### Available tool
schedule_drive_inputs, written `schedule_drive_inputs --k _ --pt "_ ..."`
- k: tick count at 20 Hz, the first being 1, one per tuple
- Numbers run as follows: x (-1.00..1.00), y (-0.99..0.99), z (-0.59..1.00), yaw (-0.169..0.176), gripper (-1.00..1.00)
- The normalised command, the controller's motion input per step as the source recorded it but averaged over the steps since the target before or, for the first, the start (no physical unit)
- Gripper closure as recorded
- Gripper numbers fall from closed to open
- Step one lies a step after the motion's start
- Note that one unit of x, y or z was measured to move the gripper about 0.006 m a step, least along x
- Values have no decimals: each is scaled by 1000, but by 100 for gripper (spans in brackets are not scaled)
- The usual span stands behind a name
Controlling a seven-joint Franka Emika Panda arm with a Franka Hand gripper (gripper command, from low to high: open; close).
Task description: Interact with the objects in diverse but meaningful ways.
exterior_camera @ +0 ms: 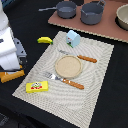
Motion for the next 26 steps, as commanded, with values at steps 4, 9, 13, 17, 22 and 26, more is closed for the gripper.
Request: schedule_drive_inputs --k 4,9,13,17,22,26 --pt "-78 -49 -426 89 -100" --pt "-129 -64 -435 62 -100" --pt "-133 -184 -306 13 -100" --pt "-105 -262 -92 0 -100" --pt "-101 -251 -146 0 -100" --pt "-64 -187 -177 0 -100"
